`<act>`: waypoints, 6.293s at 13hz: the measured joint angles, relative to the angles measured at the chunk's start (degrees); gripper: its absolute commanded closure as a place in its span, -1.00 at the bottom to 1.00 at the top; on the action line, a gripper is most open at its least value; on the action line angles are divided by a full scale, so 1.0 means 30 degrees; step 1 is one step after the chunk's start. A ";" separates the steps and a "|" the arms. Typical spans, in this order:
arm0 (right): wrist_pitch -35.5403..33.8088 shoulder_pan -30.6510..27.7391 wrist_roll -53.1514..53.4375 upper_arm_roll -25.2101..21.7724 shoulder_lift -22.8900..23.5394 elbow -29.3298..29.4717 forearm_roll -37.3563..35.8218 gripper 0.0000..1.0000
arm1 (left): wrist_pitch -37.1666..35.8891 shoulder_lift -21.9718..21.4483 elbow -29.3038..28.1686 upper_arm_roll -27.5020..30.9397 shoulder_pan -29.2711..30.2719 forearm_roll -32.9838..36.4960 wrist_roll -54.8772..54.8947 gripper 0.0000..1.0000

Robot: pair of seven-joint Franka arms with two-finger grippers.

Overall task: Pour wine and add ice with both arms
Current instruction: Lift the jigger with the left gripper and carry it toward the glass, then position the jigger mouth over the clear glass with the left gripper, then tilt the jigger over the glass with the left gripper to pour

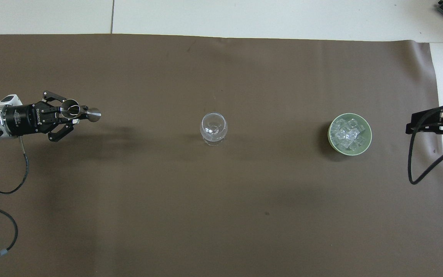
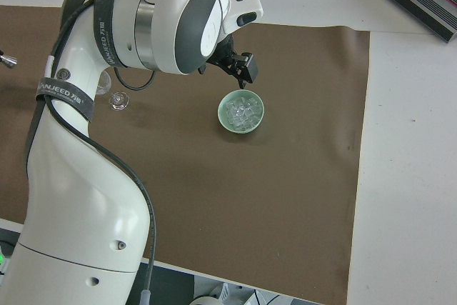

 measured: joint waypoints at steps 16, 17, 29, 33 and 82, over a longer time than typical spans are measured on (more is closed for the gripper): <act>0.0000 0.0000 0.0000 0.0000 0.0000 0.0000 0.0000 -1.00 | 0.6374 -0.3929 -0.1516 -0.0015 -0.5413 0.0020 -0.4265 1.00; 0.0000 0.0000 0.0000 0.0000 0.0000 0.0000 0.0000 -1.00 | 0.7405 -0.4422 -0.1818 -0.0019 -0.6205 0.0020 -0.4725 1.00; 0.0000 0.0000 0.0000 0.0000 0.0000 0.0000 0.0000 -1.00 | 1.6945 -0.6534 -0.2838 -0.0058 -1.3723 0.1794 -0.7748 1.00; 0.0000 0.0000 0.0000 0.0000 0.0000 0.0000 0.0000 -1.00 | 1.9609 -0.6618 -0.2882 -0.0083 -1.5186 0.3257 -0.7765 1.00; 0.0000 0.0000 0.0000 0.0000 0.0000 0.0000 0.0000 -1.00 | 2.4129 -0.6649 -0.2802 0.0415 -1.6363 2.0038 -0.7625 1.00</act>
